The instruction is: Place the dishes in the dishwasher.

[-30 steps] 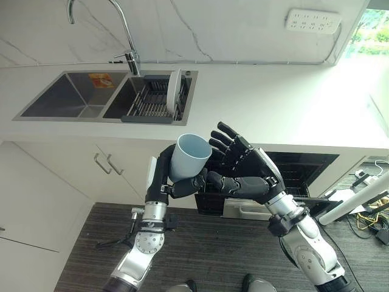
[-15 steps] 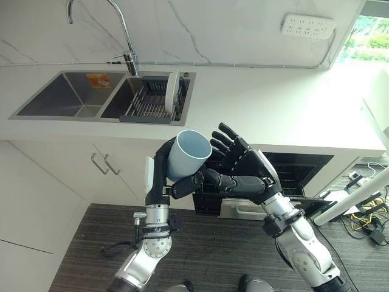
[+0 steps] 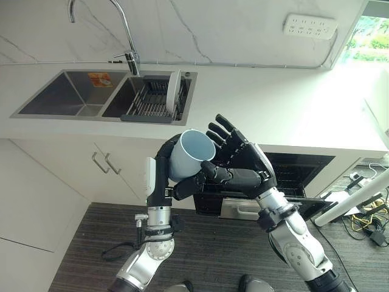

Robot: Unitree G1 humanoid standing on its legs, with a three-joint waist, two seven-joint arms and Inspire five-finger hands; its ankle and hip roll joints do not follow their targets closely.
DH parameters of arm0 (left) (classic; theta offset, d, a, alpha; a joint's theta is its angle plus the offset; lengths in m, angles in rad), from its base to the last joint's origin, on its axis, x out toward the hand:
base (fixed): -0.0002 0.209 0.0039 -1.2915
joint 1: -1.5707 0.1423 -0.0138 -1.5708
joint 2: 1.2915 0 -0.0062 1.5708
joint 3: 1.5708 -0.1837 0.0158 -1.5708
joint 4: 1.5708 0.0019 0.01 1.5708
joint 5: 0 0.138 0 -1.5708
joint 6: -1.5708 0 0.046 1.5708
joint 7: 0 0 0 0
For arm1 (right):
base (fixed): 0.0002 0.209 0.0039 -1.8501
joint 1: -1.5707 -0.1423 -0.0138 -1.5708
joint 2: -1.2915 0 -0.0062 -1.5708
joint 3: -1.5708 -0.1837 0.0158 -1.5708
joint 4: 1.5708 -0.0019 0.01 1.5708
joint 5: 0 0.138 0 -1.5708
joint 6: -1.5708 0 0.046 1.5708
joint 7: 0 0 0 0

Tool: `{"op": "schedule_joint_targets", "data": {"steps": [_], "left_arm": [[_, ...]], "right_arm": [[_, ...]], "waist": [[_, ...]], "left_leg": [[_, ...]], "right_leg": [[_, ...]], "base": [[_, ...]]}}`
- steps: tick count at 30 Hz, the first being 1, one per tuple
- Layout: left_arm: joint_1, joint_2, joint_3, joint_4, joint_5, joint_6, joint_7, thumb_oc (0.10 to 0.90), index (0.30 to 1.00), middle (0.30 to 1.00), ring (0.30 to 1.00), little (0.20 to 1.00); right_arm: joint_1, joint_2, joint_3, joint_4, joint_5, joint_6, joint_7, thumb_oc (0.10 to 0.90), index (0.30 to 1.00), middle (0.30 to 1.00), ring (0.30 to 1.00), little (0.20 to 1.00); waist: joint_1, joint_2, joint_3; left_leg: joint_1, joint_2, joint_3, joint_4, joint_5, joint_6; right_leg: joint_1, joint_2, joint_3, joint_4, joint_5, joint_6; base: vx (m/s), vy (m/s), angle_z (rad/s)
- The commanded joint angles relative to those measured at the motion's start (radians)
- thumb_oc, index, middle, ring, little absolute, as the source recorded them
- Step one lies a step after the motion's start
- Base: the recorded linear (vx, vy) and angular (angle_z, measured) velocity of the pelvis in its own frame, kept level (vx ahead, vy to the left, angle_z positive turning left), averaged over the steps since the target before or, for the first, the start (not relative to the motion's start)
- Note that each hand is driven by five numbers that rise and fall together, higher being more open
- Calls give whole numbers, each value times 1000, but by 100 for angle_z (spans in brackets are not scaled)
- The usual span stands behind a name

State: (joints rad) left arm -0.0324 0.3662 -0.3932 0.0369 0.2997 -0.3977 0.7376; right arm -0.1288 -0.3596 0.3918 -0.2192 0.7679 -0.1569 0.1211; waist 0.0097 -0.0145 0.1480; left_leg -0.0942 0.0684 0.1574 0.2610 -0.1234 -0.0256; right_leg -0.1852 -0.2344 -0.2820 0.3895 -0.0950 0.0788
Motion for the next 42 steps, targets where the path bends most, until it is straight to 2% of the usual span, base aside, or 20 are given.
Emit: {"op": "schedule_joint_targets", "data": {"steps": [1,15,32,33,35,42], "left_arm": [[-113,3,-10,-108,53,-85,59,400,300,300,300,300],[-121,10,-47,-92,82,-80,84,400,300,300,300,300],[-124,9,-66,-64,100,-98,107,400,300,300,300,300],[-123,11,-66,-66,100,-98,107,400,300,300,300,300],[-126,13,-68,-64,98,-98,106,400,300,300,300,300],[-125,15,-71,-64,95,-95,96,400,300,300,300,300]], "right_arm": [[-131,51,-8,-59,45,-68,9,800,900,900,900,900],[-180,62,42,-35,26,-15,-16,800,900,900,900,900],[-184,59,64,-11,-13,-11,-24,800,900,900,900,900],[-186,57,64,-9,-14,-10,-21,736,804,804,804,804],[-190,57,68,-7,-36,-18,-23,400,300,300,300,300],[-199,55,76,-4,-65,-24,-20,400,300,300,300,300]], "waist": [[22,-30,-53],[36,-32,-51],[37,-34,-44],[38,-34,-44],[38,-34,-42],[40,-33,-41]], "left_leg": [[-4,31,-64,39,-66,-28],[-8,28,-70,39,-64,-27],[-5,25,-72,39,-64,-25],[-6,25,-72,39,-64,-25],[-4,25,-73,39,-65,-24],[-5,24,-73,39,-65,-24]], "right_leg": [[104,-1,81,-89,-25,99],[102,-4,78,-89,-22,101],[101,-3,85,-89,-18,103],[100,-3,85,-89,-19,103],[101,-3,84,-89,-18,103],[102,-3,84,-89,-19,103]], "base": [[0,0,0],[-1,3,1],[0,0,0],[0,0,0],[0,0,0],[0,0,0]]}}
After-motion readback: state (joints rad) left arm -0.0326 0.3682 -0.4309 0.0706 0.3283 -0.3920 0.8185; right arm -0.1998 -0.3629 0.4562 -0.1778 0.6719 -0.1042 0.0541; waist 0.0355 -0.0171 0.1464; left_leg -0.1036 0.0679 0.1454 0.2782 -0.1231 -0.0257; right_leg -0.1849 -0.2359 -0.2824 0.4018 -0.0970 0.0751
